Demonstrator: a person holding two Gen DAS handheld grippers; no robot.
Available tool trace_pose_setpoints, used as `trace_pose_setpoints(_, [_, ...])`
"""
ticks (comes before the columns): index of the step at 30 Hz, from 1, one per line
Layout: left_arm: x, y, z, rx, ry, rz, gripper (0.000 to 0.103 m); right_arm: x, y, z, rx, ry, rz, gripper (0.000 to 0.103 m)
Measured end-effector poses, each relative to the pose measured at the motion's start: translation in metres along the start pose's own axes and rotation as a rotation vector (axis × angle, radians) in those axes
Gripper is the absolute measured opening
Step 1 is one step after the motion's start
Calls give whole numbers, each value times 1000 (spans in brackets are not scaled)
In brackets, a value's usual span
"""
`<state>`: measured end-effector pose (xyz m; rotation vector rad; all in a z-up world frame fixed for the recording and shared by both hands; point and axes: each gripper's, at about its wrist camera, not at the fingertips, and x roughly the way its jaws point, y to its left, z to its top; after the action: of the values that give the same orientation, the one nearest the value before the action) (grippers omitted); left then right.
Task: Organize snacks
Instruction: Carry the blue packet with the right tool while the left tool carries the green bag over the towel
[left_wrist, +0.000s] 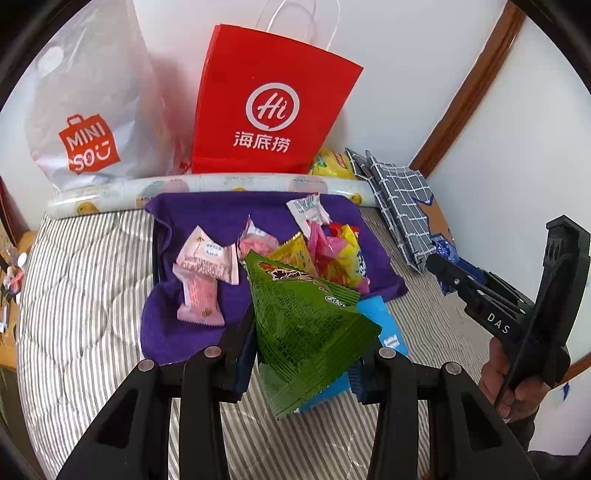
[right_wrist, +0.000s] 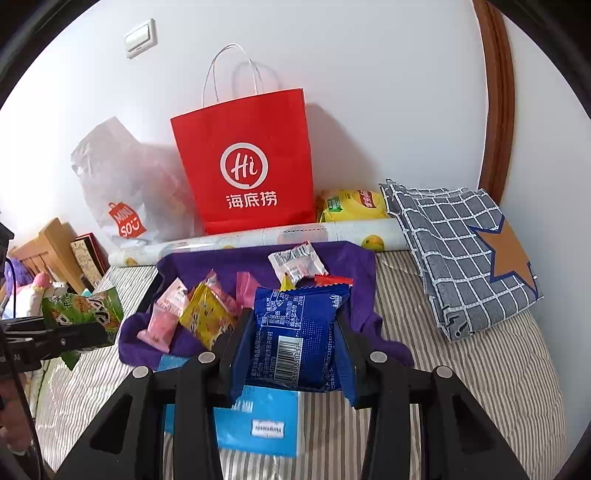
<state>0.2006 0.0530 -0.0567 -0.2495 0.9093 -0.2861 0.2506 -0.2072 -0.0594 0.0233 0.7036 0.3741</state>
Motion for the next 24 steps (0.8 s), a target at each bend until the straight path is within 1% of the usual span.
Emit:
trace_pose_setpoints(14, [10,5,37,16,-28,16,42,25,-1,28,1,-13,-2,38])
trace_pose_setpoints(24, [28,15,54,6,-17,32,42,48,2,47,-12,-12,-2,38])
